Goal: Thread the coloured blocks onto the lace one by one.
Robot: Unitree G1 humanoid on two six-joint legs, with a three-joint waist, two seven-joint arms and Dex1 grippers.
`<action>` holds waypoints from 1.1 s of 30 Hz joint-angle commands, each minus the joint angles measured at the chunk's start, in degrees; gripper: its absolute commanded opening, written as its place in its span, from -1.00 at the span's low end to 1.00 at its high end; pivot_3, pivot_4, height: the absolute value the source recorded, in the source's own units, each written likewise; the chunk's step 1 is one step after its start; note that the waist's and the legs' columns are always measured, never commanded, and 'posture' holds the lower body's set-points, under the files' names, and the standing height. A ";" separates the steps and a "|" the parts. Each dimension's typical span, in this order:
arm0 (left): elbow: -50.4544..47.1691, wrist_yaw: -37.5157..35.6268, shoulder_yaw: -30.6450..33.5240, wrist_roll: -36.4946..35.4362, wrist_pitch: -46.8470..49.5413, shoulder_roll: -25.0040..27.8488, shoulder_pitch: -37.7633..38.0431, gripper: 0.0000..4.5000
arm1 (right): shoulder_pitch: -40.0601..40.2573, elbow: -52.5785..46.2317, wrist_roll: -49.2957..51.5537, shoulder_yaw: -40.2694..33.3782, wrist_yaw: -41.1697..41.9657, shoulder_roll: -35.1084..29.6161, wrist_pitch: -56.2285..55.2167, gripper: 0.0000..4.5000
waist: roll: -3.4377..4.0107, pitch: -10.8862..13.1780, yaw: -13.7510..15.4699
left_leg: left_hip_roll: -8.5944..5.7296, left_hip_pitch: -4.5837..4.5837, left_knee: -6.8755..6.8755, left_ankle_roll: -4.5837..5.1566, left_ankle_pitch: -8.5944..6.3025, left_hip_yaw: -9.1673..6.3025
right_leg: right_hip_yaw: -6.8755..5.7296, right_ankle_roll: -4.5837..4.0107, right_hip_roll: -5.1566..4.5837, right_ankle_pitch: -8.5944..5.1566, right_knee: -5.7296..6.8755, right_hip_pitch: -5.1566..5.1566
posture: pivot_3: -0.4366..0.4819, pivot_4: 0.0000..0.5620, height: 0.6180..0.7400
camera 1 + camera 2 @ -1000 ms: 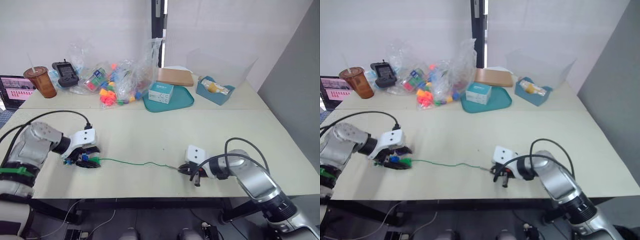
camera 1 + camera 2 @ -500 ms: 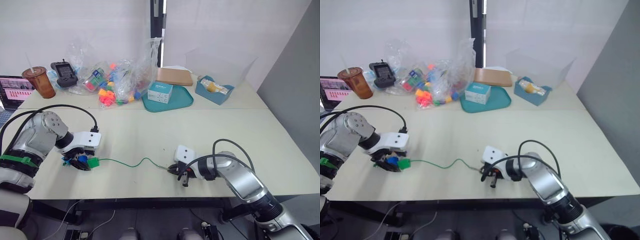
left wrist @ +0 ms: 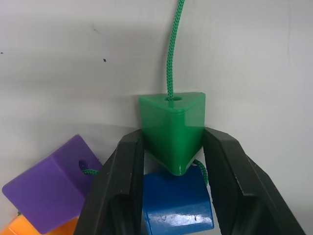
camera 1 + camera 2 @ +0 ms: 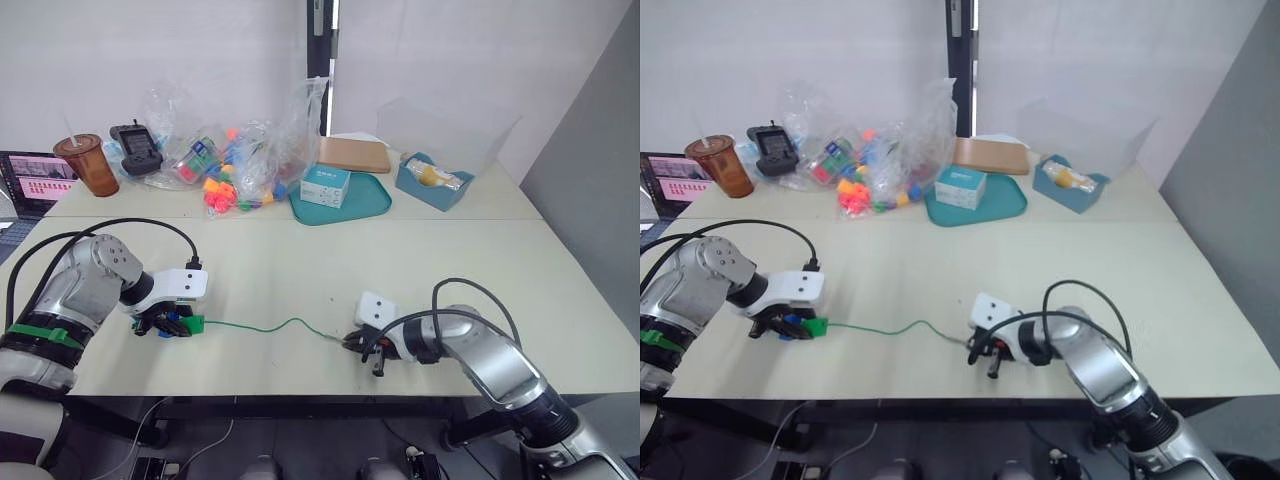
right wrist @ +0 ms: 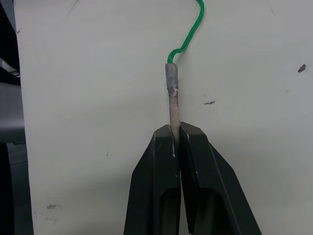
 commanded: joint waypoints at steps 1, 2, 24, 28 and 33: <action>2.94 -0.91 -2.87 2.20 -1.09 -0.67 1.90 -0.44 | 1.57 2.70 -1.83 -1.64 -1.10 -4.04 -0.28 -1.00 | 0.01 -0.01 0.11 | 0.00 0.01 0.00 0.00 0.00 0.00 | 0.00 0.00 0.00 0.00 0.00 0.01 | -0.05 -0.47 1.00; 3.76 -0.74 -3.01 2.71 -1.65 -0.68 1.55 -0.44 | 1.46 4.30 -2.82 -2.39 -1.97 -5.33 -1.24 -1.00 | 0.02 -0.01 0.20 | -0.01 0.03 0.00 0.00 0.00 0.01 | 0.00 0.00 0.00 0.00 -0.02 0.03 | -0.05 -0.47 1.00; -0.31 0.31 0.76 1.98 1.03 1.62 7.62 -0.44 | 14.23 4.81 -3.81 -17.03 -10.37 -17.53 -2.50 -1.00 | 0.36 -0.22 -0.18 | 0.01 0.22 0.00 0.04 -0.02 0.08 | 0.10 0.02 0.02 -0.02 -0.02 0.18 | -0.05 -0.47 1.00; -2.01 1.37 2.09 1.35 2.04 2.18 10.13 -0.44 | 17.71 2.80 -3.19 -19.22 -10.29 -19.21 -0.60 -1.00 | 0.40 -0.24 -0.26 | 0.01 0.22 0.00 0.06 -0.03 0.09 | 0.12 0.04 0.02 -0.04 -0.05 0.19 | -0.05 -0.47 1.00; -4.03 2.16 3.18 0.76 3.11 2.51 12.39 -0.44 | 18.89 -0.18 -1.59 -20.16 -9.35 -19.29 0.29 -1.00 | 0.46 -0.28 -0.41 | 0.01 0.22 0.00 0.07 -0.04 0.10 | 0.13 0.04 0.01 -0.04 -0.08 0.20 | -0.05 -0.47 1.00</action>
